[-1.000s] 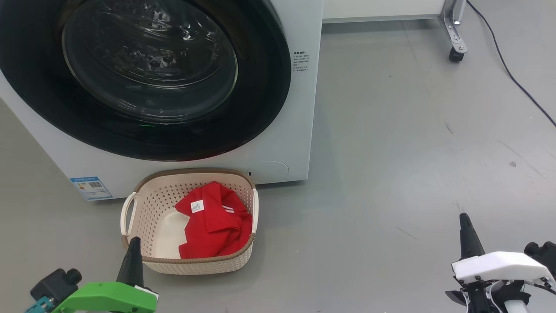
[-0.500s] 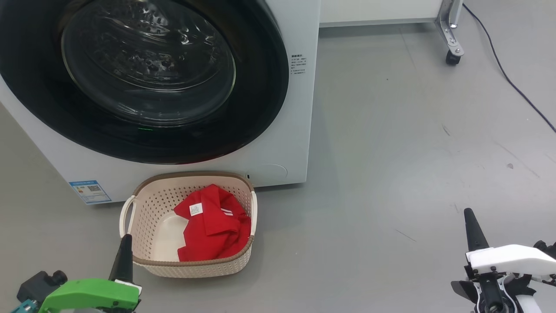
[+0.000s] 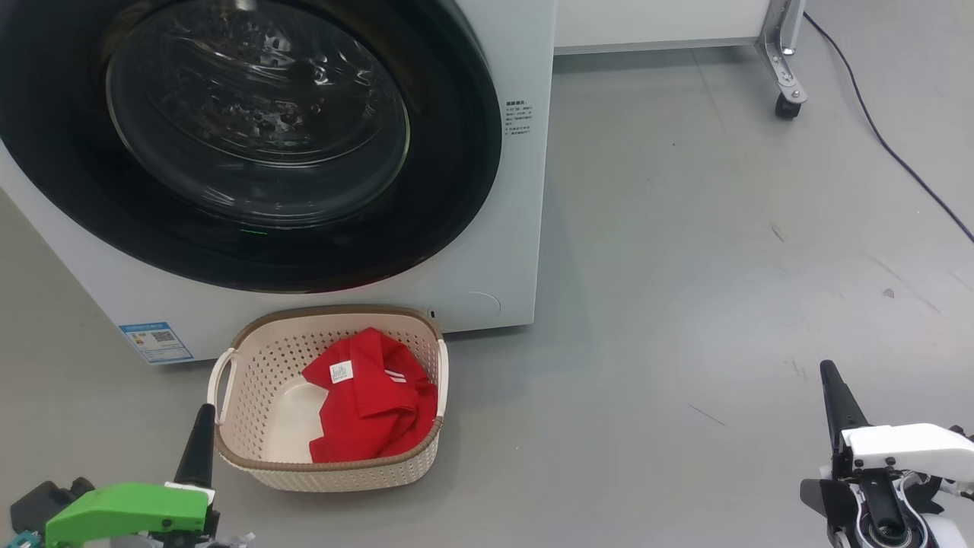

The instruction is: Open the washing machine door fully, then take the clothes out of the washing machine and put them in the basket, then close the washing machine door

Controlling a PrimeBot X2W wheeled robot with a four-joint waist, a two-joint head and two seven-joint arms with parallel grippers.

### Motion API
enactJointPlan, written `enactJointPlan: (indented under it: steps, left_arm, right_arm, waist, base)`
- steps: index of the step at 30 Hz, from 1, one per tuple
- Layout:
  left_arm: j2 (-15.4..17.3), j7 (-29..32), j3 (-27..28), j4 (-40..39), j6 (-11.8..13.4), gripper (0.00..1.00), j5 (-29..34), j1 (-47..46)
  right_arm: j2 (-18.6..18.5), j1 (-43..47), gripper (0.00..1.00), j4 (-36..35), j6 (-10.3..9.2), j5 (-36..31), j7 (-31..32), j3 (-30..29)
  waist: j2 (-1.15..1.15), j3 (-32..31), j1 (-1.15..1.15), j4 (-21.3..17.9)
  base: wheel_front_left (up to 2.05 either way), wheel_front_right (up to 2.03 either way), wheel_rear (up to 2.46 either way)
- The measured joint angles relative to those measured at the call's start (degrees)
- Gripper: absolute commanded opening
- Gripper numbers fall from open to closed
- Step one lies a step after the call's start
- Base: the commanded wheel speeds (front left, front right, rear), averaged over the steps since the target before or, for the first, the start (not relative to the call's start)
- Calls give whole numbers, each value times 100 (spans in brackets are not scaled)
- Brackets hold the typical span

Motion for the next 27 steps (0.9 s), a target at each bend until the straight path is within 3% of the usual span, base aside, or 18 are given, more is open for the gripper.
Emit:
enactJointPlan:
  steps: [15,27]
  left_arm:
    - [70,215,235,143,-200,0,-1117,-147]
    - [75,232,253,187,-202,0,-1151,-196]
  right_arm:
    - [-44,-137,0,138,99,1112,249,-193]
    - [-46,-203,0,175,101,1174,261,-208]
  waist:
    - [0,-63,0,-38]
    - [0,-66,0,-38]
  base:
    - [0,0,0]
    - [0,0,0]
